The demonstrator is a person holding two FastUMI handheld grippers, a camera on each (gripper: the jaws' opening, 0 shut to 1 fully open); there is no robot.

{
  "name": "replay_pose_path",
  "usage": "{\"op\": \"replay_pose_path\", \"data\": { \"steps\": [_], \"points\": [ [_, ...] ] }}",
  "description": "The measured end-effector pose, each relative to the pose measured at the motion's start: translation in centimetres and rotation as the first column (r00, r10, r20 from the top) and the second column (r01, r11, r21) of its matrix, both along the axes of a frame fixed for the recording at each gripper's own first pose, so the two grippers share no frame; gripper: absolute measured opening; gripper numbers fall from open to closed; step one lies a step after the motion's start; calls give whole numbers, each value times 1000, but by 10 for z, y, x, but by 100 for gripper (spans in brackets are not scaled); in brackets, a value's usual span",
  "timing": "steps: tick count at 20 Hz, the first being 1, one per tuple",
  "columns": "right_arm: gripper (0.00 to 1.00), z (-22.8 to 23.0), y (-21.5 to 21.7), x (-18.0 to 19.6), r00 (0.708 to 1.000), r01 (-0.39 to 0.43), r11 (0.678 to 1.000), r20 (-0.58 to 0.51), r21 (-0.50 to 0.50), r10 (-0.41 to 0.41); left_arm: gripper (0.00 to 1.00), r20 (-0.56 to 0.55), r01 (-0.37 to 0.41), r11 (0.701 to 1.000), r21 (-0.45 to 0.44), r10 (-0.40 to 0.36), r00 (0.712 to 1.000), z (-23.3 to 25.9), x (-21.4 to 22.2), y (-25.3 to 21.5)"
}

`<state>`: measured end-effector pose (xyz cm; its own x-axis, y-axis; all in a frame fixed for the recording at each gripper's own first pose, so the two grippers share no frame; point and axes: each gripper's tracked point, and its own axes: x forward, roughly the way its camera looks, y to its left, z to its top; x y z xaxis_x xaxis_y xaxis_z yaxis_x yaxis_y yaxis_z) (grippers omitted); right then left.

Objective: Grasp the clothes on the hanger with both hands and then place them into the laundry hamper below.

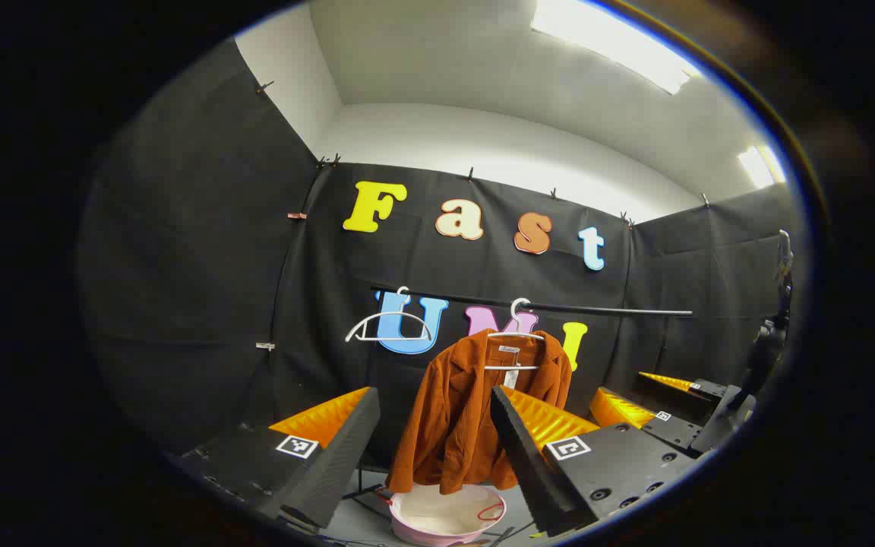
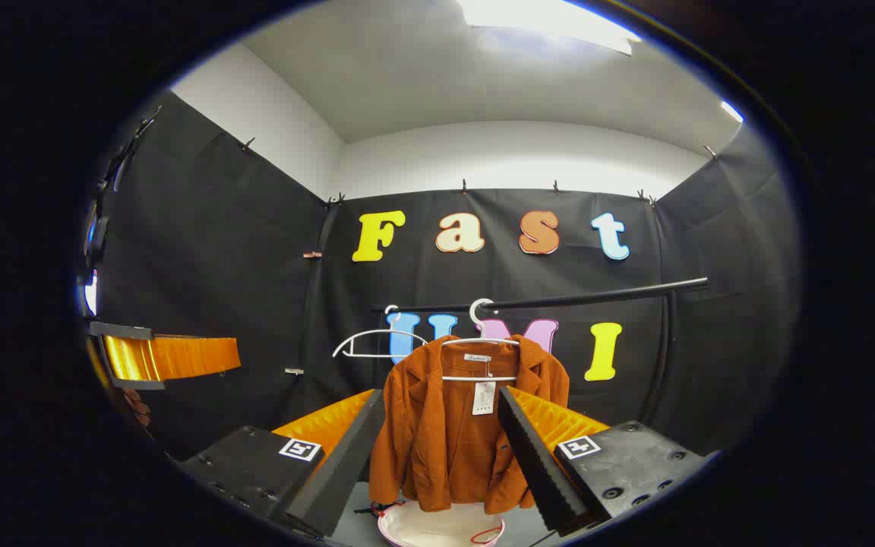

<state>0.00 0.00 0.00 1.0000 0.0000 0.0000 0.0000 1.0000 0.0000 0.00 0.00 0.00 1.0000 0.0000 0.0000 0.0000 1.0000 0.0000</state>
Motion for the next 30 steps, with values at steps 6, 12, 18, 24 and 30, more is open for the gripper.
{"op": "replay_pose_path", "data": {
  "steps": [6,12,18,24,30],
  "points": [
    [97,4,-8,0,1000,7,1000,20,-23,-6,93,-10,20,1000,10,-20,1000,-2,7,-6],
    [97,-2,-13,-3,999,39,999,8,8,-39,93,-12,40,999,-20,-40,999,-1,8,-7],
    [99,-1,-18,-6,999,51,999,13,9,-51,95,-20,20,1000,-6,-20,1000,-6,10,-5],
    [97,1,-18,-9,998,56,998,18,10,-56,95,19,68,998,-6,-68,997,3,0,-18],
    [97,1,-19,-10,997,71,997,9,4,-71,95,10,78,997,1,-78,997,0,-2,-13]
  ]
}}
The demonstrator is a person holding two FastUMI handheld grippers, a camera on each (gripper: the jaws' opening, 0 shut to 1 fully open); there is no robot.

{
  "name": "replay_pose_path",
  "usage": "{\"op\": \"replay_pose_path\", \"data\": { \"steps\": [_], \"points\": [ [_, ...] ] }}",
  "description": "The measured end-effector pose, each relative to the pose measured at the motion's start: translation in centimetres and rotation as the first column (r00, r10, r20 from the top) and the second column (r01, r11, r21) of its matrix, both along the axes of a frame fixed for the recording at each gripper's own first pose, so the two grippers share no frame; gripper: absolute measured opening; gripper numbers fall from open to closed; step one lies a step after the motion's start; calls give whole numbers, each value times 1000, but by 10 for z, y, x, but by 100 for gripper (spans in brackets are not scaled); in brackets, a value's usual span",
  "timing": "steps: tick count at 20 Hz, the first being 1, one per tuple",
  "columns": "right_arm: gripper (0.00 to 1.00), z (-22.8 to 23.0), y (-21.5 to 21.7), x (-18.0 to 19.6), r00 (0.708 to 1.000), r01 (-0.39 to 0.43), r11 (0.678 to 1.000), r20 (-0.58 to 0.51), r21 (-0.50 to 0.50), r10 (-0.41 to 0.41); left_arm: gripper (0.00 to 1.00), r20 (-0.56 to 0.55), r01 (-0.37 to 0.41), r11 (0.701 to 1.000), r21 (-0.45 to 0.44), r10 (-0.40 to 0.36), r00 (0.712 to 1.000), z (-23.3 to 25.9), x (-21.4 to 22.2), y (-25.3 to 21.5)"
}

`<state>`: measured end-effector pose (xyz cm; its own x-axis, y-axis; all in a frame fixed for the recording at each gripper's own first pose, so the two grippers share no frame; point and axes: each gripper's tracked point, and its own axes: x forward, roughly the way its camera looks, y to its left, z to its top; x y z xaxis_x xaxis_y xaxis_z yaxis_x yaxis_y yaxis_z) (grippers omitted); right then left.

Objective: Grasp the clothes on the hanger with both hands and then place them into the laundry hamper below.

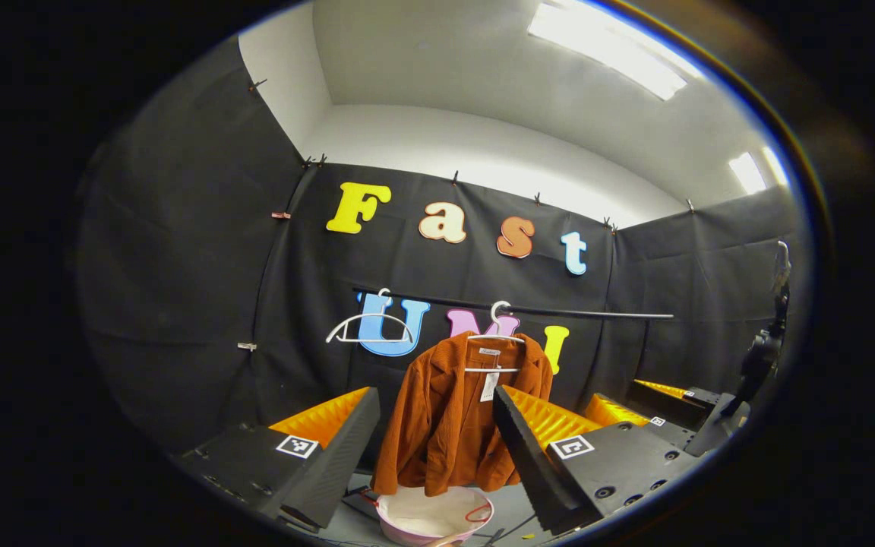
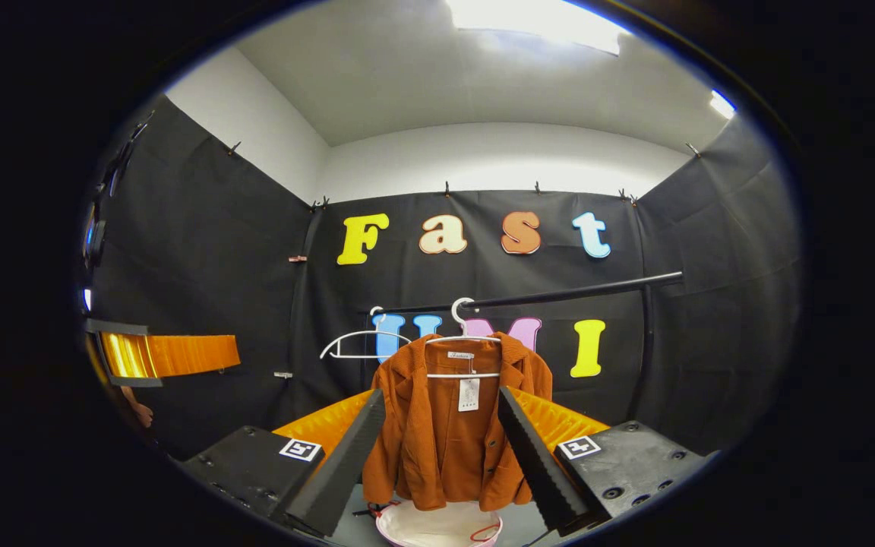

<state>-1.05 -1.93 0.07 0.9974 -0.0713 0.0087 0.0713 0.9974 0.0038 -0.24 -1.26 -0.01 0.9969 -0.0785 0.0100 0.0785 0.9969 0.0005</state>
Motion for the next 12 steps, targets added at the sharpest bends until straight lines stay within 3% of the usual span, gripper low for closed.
{"op": "replay_pose_path", "data": {
  "steps": [12],
  "points": [
    [97,12,13,-4,995,97,993,13,-62,-96,95,-19,111,994,-18,-112,994,-4,5,30]
  ]
}}
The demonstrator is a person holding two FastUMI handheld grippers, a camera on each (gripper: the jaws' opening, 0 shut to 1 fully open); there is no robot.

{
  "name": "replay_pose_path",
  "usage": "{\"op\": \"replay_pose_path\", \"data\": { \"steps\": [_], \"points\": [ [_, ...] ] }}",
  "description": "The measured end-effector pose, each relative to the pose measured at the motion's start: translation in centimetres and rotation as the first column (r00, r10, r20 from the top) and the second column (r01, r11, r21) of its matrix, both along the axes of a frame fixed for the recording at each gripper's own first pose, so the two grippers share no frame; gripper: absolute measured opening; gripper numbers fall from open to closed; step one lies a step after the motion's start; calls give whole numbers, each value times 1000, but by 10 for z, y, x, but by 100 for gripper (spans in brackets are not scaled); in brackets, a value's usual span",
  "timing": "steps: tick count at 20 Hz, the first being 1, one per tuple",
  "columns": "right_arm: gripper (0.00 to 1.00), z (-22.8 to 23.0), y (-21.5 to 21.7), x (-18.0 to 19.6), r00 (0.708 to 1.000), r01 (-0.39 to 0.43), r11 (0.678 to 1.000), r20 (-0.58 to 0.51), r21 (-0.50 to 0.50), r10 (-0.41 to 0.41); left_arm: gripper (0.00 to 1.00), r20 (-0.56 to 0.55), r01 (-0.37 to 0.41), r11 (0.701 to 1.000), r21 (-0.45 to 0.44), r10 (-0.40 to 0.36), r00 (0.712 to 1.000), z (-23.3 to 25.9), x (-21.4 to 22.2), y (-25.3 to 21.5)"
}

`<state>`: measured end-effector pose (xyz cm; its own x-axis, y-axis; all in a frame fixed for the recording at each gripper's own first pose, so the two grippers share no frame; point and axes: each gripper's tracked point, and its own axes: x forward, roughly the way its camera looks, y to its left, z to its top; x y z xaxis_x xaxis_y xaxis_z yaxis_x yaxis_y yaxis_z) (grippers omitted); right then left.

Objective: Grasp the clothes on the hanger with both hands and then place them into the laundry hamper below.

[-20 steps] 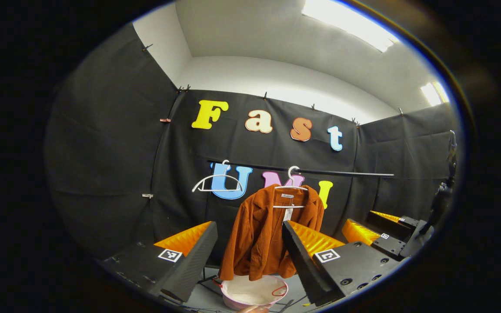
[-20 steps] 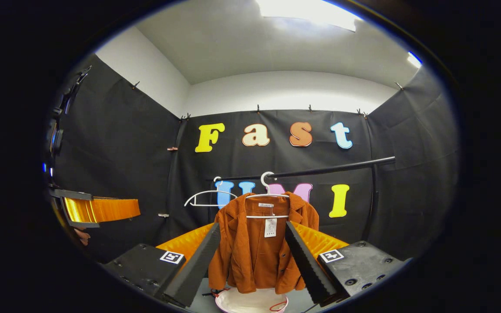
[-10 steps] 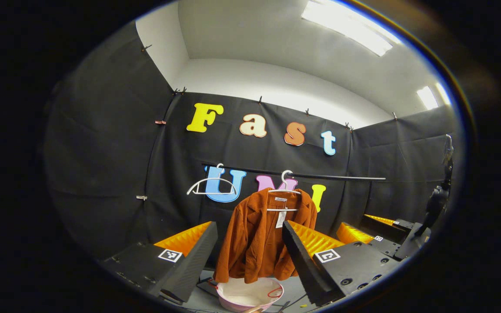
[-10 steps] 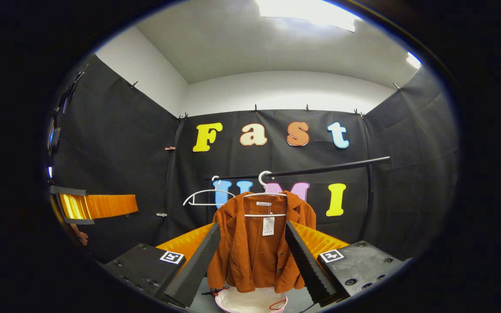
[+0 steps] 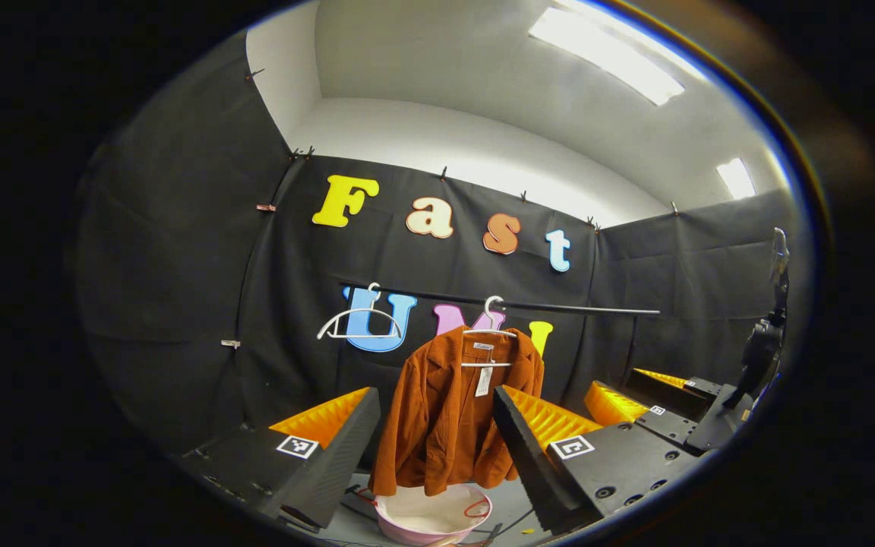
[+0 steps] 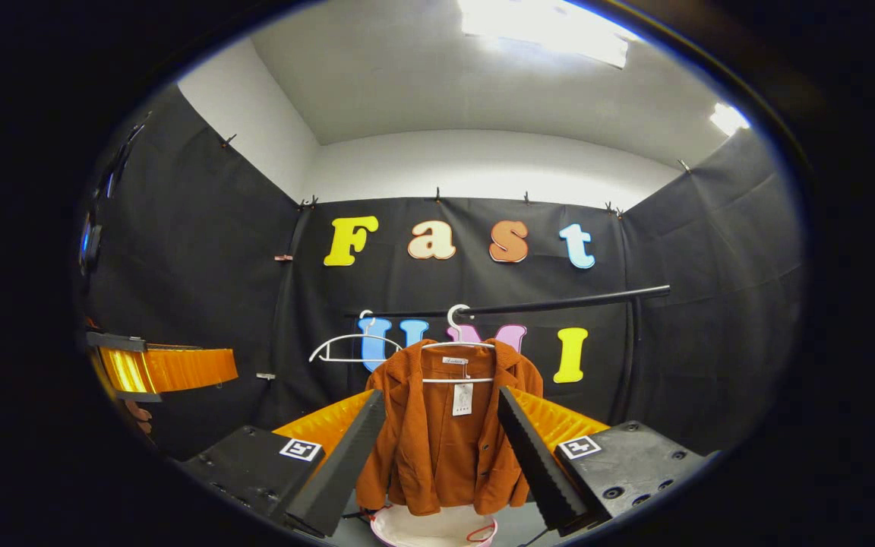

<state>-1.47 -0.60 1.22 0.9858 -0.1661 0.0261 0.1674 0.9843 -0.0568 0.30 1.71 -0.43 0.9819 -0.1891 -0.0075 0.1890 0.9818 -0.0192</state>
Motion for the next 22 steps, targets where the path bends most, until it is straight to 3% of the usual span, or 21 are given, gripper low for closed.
{"op": "replay_pose_path", "data": {
  "steps": [5,11,19,22],
  "points": [
    [97,-6,17,-5,999,32,999,-15,-33,-32,95,-11,41,999,-18,-41,999,-7,20,6],
    [99,-27,-17,33,997,73,997,-29,-21,-74,95,-40,72,997,-9,-72,997,-25,66,-13],
    [97,-74,-96,153,999,12,998,-44,64,-9,95,-72,-1,999,38,4,997,-63,183,-65],
    [97,-104,-126,191,996,-18,995,-84,97,26,95,-86,-62,998,32,65,994,-81,227,-82]
  ]
}}
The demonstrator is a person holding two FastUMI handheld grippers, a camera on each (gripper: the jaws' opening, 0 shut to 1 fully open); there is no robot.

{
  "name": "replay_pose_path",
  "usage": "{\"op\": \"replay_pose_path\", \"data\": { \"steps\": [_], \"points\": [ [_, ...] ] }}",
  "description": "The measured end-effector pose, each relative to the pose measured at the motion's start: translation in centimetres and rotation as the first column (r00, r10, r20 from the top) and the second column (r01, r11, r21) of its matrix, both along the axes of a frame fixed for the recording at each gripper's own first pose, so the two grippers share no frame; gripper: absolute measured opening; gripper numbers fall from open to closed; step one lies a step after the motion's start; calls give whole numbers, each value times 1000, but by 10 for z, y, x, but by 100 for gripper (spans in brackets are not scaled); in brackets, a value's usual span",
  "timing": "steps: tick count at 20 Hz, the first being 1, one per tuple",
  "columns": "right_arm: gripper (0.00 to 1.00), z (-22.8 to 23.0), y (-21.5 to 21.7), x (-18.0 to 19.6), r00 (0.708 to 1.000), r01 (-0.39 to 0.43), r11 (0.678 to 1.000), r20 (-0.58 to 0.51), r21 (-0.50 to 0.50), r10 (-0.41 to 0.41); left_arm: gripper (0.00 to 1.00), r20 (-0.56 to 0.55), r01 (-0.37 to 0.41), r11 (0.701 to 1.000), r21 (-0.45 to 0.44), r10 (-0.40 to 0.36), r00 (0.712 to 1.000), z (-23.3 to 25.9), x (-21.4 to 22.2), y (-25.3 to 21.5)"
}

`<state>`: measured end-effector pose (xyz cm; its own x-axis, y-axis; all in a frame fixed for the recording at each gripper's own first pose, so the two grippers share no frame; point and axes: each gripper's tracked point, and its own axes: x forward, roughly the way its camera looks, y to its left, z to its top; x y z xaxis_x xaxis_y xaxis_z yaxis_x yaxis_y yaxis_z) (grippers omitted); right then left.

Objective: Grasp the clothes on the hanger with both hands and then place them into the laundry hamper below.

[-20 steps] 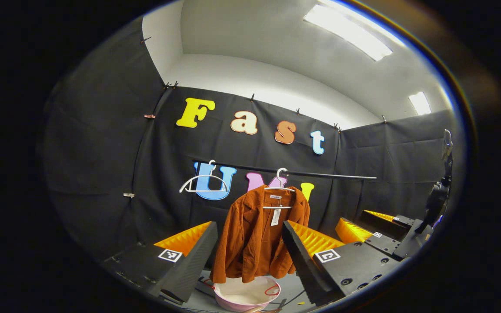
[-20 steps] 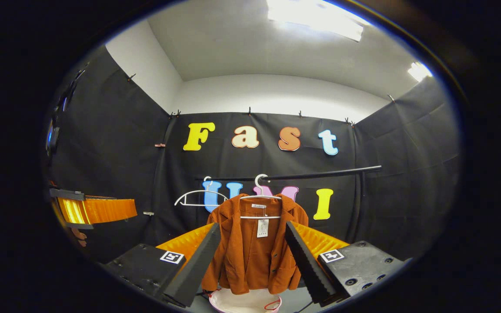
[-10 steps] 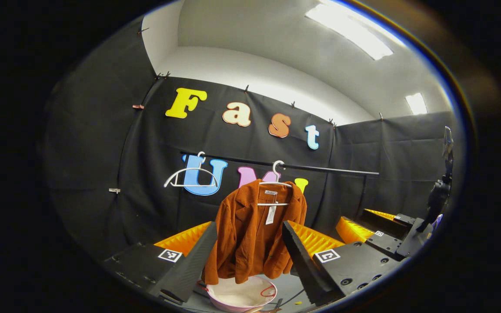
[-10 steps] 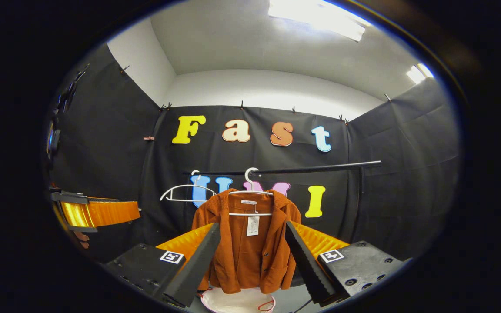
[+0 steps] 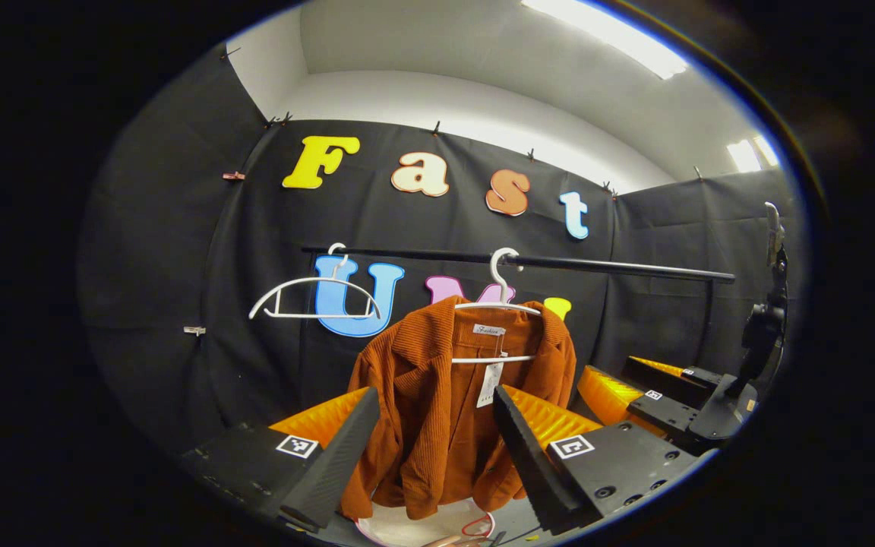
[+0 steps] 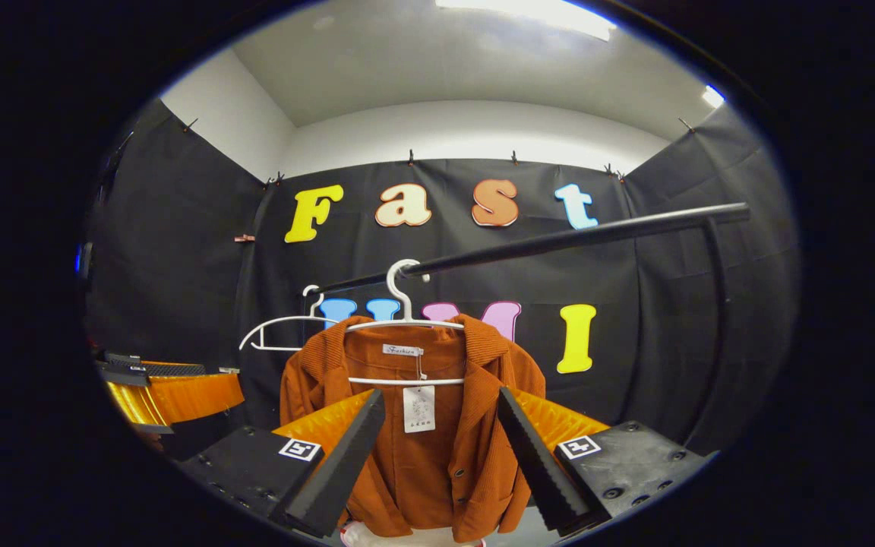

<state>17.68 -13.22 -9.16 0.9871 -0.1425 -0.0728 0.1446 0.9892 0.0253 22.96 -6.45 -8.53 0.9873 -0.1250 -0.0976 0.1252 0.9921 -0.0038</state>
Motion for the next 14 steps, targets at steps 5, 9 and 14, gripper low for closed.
{"op": "replay_pose_path", "data": {
  "steps": [5,9,14],
  "points": [
    [98,-45,-30,45,998,-32,995,-54,90,37,95,-60,-80,997,6,80,995,-37,50,-14],
    [98,-77,-40,75,994,-51,988,-91,144,65,95,-89,-118,993,29,121,989,-62,82,-19],
    [97,-106,-48,109,989,-67,984,-117,163,87,95,-129,-180,983,40,184,974,-89,118,-10]
  ]
}}
